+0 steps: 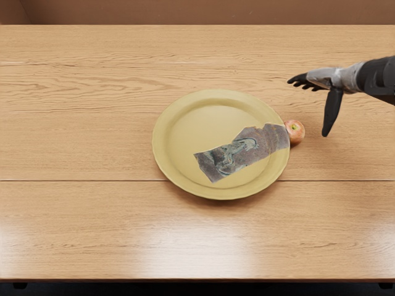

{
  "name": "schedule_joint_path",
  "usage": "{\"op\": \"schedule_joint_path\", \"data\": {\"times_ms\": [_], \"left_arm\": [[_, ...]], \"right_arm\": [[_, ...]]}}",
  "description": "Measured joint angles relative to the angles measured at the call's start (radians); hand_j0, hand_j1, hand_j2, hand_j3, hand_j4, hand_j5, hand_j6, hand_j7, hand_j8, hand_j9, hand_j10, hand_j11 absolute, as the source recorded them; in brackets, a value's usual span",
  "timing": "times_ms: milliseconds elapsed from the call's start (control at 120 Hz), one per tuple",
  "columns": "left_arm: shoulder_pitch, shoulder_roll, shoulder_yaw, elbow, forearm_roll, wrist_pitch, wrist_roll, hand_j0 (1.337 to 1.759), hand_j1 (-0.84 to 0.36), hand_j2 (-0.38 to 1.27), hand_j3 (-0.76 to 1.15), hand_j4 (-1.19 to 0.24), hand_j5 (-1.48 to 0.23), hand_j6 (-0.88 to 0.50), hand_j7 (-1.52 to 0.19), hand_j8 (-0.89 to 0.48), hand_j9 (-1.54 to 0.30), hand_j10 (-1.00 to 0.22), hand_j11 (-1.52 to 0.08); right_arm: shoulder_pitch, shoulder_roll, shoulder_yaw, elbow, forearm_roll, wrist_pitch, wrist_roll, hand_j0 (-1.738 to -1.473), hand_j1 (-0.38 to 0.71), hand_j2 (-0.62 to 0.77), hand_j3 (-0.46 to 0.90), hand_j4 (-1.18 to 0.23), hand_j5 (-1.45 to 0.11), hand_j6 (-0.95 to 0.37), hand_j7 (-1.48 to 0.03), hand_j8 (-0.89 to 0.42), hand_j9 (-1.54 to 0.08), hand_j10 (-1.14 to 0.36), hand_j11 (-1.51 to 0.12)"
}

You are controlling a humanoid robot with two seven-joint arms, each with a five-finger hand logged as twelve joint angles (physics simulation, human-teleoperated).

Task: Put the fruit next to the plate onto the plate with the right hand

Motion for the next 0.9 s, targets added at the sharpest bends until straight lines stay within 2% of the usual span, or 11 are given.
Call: {"op": "schedule_joint_path", "data": {"times_ms": [167,308,492,900], "left_arm": [[0.0,0.0,0.0,0.0,0.0,0.0,0.0,1.658,0.35,0.0,0.0,0.0,0.0,0.0,0.0,0.0,0.0,0.0,0.0],[0.0,0.0,0.0,0.0,0.0,0.0,0.0,1.658,0.35,0.0,0.0,0.0,0.0,0.0,0.0,0.0,0.0,0.0,0.0],[0.0,0.0,0.0,0.0,0.0,0.0,0.0,1.658,0.35,0.0,0.0,0.0,0.0,0.0,0.0,0.0,0.0,0.0,0.0],[0.0,0.0,0.0,0.0,0.0,0.0,0.0,1.658,0.35,0.0,0.0,0.0,0.0,0.0,0.0,0.0,0.0,0.0,0.0]], "right_arm": [[0.001,-0.044,0.002,0.071,-0.006,-0.03,0.001,-1.658,-0.2,-0.03,0.0,-0.13,-0.17,-0.13,-0.17,-0.13,-0.17,-0.13,-0.17],[0.0,-0.078,0.002,0.149,-0.025,-0.132,0.0,-1.658,-0.16,-0.03,0.0,-0.16,-0.2,-0.16,-0.2,-0.16,-0.2,-0.16,-0.2],[-0.039,-0.066,0.007,0.184,-0.031,-0.283,0.002,-1.658,-0.14,-0.03,0.0,-0.17,-0.23,-0.17,-0.23,-0.17,-0.23,-0.17,-0.23],[-0.106,-0.1,0.074,0.271,-0.034,-0.367,0.012,-1.658,-0.13,-0.04,0.0,-0.18,-0.24,-0.18,-0.24,-0.18,-0.24,-0.18,-0.24]]}}
